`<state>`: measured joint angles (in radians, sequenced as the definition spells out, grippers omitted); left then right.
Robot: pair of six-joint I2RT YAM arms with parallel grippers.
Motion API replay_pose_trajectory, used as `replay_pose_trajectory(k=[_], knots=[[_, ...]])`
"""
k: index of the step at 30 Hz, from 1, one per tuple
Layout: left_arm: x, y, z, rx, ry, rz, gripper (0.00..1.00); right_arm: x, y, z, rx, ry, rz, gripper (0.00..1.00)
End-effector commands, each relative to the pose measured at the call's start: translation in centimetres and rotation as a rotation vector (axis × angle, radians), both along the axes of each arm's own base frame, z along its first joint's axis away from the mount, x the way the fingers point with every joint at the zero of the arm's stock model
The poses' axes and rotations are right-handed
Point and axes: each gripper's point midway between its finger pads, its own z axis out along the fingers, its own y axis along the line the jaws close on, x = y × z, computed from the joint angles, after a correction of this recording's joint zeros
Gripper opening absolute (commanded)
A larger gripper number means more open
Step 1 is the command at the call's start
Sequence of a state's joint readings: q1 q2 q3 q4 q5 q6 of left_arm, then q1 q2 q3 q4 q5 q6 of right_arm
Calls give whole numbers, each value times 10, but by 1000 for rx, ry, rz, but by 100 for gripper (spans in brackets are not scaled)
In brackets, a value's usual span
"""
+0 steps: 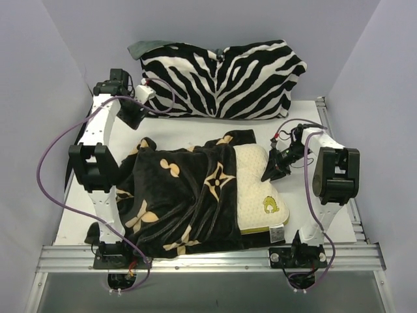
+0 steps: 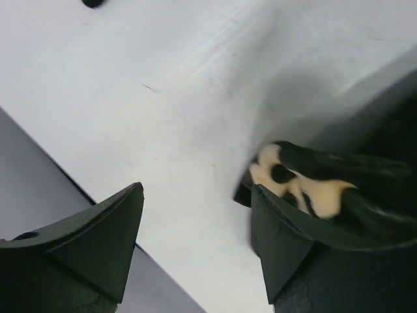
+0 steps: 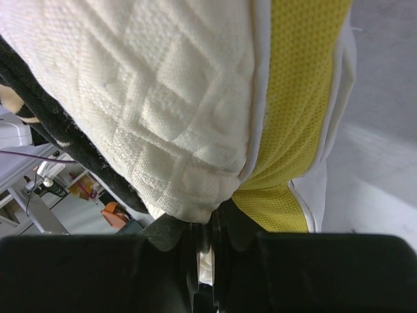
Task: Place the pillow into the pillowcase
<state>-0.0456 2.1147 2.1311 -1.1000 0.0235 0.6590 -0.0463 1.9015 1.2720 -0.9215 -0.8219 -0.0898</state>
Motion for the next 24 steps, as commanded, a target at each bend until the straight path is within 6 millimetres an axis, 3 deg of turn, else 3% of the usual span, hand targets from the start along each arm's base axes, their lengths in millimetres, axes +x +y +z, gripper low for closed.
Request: replay_pose_trajectory(k=[1,2,4,5,6,7,8,9,10,11,12,14,15,16,18,19,22,23,24], knots=[[-68,-43,58,-265,37,-63,75,-15,16,12,46,17,0,2],[-115,-71,33,-361,216,-116,74,-17,16,11,48,22,1,6],[-162,-91,26,-394,319,-161,71,-25,18,7,51,43,7,7],[-185,-108,12,-416,385,-201,68,-27,18,5,51,48,8,9],[-218,-114,-13,-414,483,-196,64,-29,19,2,53,59,10,13],[-234,-120,-29,-403,529,-204,60,-32,19,-2,55,80,8,17],[-236,-137,-43,-396,516,-223,58,-32,20,-2,63,86,3,19],[-248,-137,-69,-362,573,-202,55,-33,21,-4,64,94,-1,20],[-246,-142,-79,-360,581,-198,53,-31,21,-7,63,95,-5,19],[-230,-152,-89,-380,546,-177,51,-28,22,-7,65,95,-15,19],[-220,-157,-110,-371,575,-149,49,-26,22,-7,66,98,-26,19],[-162,-173,-107,-392,456,-125,47,-10,25,-9,69,71,-69,20],[-140,-173,-124,-377,457,-92,46,-2,27,-10,75,58,-82,20],[-91,-183,-95,-409,326,-100,46,10,28,-11,82,24,-94,20],[-52,-186,-93,-436,277,-58,48,36,30,-7,82,-15,-130,20],[-22,-188,-61,-478,183,-69,51,48,29,-6,78,-58,-137,20],[-15,-181,-34,-484,144,-96,62,71,28,2,64,-128,-156,22],[-25,-181,-31,-485,163,-122,67,73,28,5,64,-141,-157,31],[-34,-179,-10,-494,132,-138,68,71,27,6,61,-143,-160,39]])
